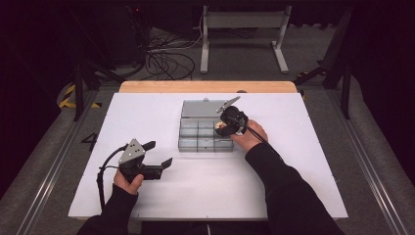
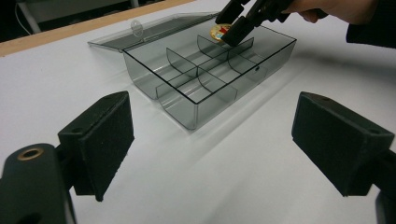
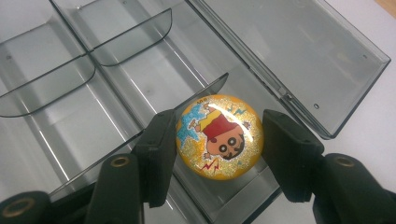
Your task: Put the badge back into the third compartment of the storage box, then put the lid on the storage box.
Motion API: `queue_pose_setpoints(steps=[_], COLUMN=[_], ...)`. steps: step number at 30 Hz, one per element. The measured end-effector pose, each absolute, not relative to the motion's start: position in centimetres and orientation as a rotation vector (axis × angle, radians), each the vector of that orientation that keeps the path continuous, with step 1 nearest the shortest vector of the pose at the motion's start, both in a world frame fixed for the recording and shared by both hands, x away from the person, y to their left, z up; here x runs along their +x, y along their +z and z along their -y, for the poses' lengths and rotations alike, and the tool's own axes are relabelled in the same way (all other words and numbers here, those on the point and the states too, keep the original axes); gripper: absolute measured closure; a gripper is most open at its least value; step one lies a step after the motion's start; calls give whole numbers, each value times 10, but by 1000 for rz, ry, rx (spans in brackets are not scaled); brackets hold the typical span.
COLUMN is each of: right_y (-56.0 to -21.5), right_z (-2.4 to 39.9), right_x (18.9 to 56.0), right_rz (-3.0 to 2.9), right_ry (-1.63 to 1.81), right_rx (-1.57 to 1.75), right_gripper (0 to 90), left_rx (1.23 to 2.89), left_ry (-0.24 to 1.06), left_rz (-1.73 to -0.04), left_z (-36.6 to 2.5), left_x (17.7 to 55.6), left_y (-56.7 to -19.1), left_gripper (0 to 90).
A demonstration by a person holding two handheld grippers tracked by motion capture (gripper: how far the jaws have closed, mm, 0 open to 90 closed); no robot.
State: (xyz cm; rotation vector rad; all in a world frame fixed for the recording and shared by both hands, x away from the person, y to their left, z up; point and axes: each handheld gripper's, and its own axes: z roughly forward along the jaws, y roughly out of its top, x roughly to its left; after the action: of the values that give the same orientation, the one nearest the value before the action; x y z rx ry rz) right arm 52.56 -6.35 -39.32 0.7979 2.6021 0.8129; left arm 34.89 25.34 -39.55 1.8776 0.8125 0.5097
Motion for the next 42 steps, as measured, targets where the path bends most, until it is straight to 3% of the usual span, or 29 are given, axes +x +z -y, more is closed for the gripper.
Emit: queue_pose_setpoints(steps=[9,12,21,26,33,42], right_y=[-393,-393,-382,-367,-350,-342], right_z=[64,65,69,77,87,110], right_x=[526,527,523,516,506,503], right_rz=[-2606,-2612,-2610,-2574,-2552,-2469], right_ry=[818,847,929,1025,1110,1224], right_rx=[802,808,809,803,837,934], right_gripper=[458,390,317,191,26,0], left_rx=[1878,1878,1868,1843,1834,1861], left_ry=[502,505,474,391,419,443], left_rz=[-816,-815,-833,-778,-822,-811], left_z=[-253,-254,-254,-251,-245,-240], left_x=[349,349,353,356,364,375], left_y=[-395,-395,-395,-388,-376,-367], left_gripper=[135,135,124,122,112,169])
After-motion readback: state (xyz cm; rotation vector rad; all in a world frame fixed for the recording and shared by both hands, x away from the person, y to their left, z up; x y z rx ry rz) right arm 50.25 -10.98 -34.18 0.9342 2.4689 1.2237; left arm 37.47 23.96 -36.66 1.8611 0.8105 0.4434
